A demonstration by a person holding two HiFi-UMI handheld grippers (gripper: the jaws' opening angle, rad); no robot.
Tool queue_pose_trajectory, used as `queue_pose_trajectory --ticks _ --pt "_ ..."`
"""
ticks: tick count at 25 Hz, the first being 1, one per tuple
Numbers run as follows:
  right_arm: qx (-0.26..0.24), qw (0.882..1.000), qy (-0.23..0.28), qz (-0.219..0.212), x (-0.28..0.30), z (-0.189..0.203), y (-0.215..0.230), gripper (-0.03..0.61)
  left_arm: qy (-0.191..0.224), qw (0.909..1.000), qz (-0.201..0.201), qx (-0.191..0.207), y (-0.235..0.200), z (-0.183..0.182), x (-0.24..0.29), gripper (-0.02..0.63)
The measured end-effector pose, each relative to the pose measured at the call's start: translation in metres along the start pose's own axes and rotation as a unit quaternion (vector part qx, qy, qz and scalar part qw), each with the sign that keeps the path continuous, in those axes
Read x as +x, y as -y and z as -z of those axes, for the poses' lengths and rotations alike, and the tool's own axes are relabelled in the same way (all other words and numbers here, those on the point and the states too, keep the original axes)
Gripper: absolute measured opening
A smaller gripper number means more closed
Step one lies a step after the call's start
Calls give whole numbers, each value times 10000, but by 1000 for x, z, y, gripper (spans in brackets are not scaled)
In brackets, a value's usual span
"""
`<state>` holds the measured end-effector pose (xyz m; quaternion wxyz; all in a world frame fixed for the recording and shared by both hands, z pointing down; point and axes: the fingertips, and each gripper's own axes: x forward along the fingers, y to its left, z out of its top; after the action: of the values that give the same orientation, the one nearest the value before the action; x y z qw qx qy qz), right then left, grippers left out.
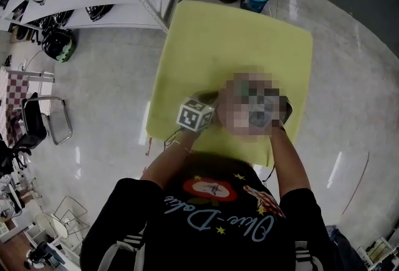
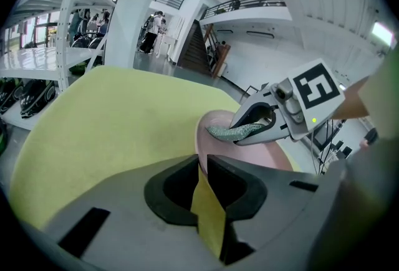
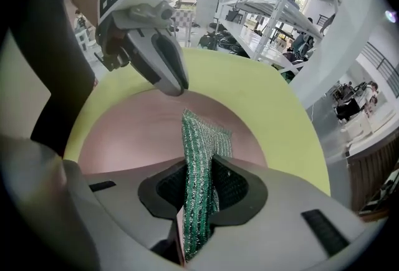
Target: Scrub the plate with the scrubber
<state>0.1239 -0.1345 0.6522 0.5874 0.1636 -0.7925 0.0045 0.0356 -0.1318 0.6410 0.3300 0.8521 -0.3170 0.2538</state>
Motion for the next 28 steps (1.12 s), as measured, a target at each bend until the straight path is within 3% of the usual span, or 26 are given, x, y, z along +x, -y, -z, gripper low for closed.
queue_pose_trajectory --ticks 18,28 --pt "578 9974 -74 -419 -7 -4 -59 67 -61 10000 13 20 -1 5 -3 35" --pt "766 9926 -40 -945 -13 -7 -103 67 -2 10000 -38 10 -2 2 -2 35"
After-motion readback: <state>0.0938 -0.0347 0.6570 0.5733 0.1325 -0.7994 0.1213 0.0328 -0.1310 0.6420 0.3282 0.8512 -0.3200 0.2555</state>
